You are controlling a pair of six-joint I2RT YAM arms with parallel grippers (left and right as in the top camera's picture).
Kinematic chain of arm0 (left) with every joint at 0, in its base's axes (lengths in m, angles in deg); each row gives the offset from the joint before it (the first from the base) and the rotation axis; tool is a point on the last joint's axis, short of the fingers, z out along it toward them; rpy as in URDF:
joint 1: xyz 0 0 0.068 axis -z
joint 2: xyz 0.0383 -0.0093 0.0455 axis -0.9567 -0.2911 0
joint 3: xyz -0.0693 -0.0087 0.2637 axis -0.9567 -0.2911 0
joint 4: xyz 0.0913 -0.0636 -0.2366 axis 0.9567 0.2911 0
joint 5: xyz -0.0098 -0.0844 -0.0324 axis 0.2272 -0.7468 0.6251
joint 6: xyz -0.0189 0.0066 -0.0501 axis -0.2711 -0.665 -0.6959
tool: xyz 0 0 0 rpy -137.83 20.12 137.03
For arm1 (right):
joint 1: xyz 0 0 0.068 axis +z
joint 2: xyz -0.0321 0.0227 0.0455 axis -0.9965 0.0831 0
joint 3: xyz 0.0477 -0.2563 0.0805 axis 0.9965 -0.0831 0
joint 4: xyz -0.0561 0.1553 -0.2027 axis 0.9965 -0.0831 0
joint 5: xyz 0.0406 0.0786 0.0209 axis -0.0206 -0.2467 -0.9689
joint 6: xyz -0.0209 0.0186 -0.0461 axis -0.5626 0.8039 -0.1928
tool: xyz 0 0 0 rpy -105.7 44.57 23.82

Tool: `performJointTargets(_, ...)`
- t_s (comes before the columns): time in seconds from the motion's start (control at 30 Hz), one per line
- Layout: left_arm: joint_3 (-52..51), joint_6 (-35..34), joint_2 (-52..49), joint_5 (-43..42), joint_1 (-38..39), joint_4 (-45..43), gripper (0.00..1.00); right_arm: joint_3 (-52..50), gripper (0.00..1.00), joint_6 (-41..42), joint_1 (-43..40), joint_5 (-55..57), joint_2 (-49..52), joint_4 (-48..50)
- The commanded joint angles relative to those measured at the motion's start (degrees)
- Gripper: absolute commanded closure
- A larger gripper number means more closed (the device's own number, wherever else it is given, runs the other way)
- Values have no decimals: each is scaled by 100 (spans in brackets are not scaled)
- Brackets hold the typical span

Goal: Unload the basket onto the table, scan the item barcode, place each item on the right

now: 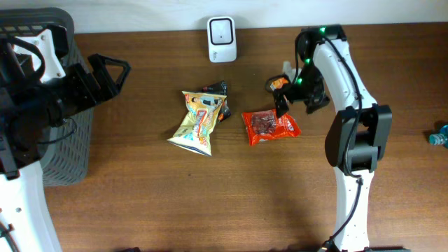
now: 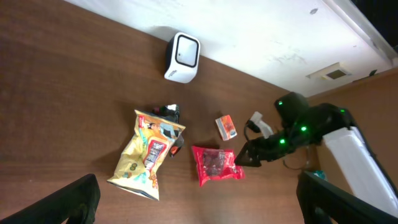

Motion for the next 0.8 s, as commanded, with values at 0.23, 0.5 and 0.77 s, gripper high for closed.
performJointTargets(0.23, 26, 109, 20, -63, 13, -11, 1, -1182, 87, -201, -7, -717, -129, 1300)
performJointTargets(0.5, 26, 109, 20, -63, 13, -11, 1, 1399, 96, 1764, 350, 1834, -179, -363)
performJointTargets(0.77, 26, 109, 20, -63, 13, -11, 1, 844, 96, 2765, 1821, 3698, -398, -361)
